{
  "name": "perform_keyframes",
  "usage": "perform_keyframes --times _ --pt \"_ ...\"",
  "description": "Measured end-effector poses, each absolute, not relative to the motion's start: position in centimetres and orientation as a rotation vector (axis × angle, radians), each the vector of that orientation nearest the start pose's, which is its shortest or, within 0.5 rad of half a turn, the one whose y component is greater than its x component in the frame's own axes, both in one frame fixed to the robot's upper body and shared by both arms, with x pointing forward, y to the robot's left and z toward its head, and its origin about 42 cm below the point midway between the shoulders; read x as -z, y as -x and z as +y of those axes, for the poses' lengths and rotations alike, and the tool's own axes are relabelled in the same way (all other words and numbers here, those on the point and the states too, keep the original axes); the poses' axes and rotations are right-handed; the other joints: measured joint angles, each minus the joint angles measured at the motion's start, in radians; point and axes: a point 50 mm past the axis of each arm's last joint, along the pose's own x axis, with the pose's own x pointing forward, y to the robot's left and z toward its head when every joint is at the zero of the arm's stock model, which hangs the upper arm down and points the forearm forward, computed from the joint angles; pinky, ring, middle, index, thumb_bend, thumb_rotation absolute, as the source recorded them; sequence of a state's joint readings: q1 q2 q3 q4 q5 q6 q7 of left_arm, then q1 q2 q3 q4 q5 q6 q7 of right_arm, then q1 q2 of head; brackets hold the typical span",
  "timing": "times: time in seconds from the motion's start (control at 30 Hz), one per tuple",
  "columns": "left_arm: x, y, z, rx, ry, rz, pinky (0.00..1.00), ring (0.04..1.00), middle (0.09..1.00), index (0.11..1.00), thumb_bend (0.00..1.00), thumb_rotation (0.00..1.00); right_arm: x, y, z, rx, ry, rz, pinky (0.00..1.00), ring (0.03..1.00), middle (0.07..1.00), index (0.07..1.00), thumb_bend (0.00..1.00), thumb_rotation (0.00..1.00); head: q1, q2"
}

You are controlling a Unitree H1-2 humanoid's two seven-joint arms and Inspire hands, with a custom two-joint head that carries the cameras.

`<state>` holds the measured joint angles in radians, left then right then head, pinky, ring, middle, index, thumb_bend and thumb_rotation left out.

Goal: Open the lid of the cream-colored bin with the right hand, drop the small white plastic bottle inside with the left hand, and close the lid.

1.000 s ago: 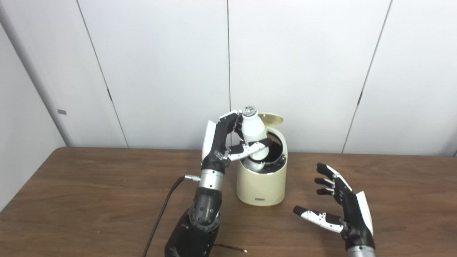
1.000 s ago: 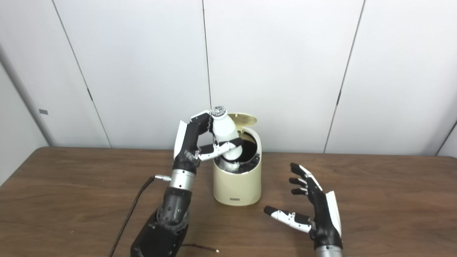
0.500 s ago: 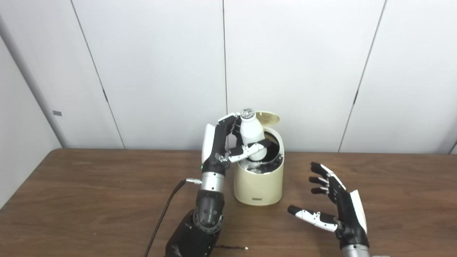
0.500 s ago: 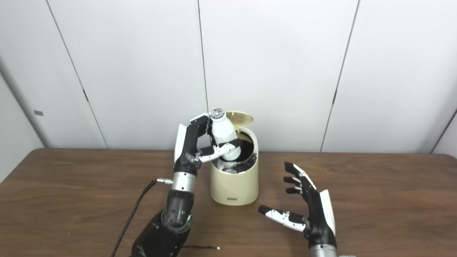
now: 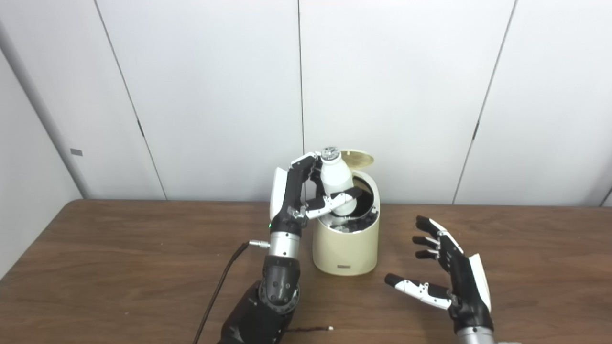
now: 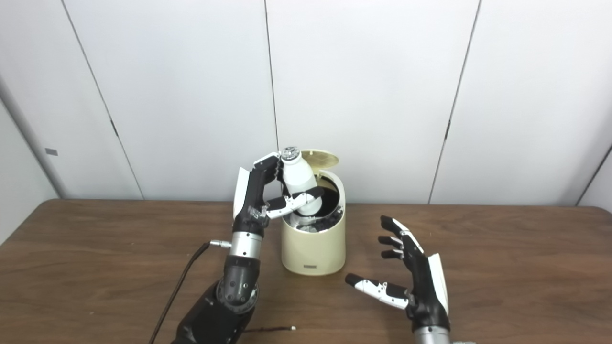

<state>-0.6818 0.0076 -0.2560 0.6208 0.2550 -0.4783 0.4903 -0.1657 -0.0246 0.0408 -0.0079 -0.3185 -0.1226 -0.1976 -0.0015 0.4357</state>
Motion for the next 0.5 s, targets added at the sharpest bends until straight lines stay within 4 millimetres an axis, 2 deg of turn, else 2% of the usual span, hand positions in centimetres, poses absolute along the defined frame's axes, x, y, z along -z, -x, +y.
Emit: perform_keyframes --times 0.07,0.13,0.33,0.5 --pt "-20.59 -45.89 10.58 -0.004 -0.231 -0.621 0.43 0.539 0.646 0.504 0.52 0.05 -15.8 -33.15 -19.94 0.119 0.31 -0.335 0.62 0.732 0.828 0.81 0.77 0.19 0.003 -0.002" --pt "-20.51 -45.9 10.63 -0.001 -0.25 -0.626 0.46 0.593 0.692 0.5 0.52 0.05 -15.81 -33.15 -19.96 0.12 0.31 -0.335 0.63 0.735 0.831 0.814 0.77 0.19 0.003 -0.002" --pt "-20.47 -45.84 10.63 -0.008 -0.328 -0.658 0.58 0.667 0.714 0.499 0.52 0.04 -15.78 -33.17 -20.01 0.121 0.307 -0.334 0.62 0.732 0.832 0.811 0.76 0.19 0.006 0.0" --pt "-20.46 -45.78 10.6 -0.015 -0.364 -0.676 0.58 0.664 0.71 0.499 0.52 0.04 -15.79 -33.17 -20.03 0.122 0.305 -0.334 0.61 0.729 0.828 0.81 0.76 0.17 0.008 0.002"
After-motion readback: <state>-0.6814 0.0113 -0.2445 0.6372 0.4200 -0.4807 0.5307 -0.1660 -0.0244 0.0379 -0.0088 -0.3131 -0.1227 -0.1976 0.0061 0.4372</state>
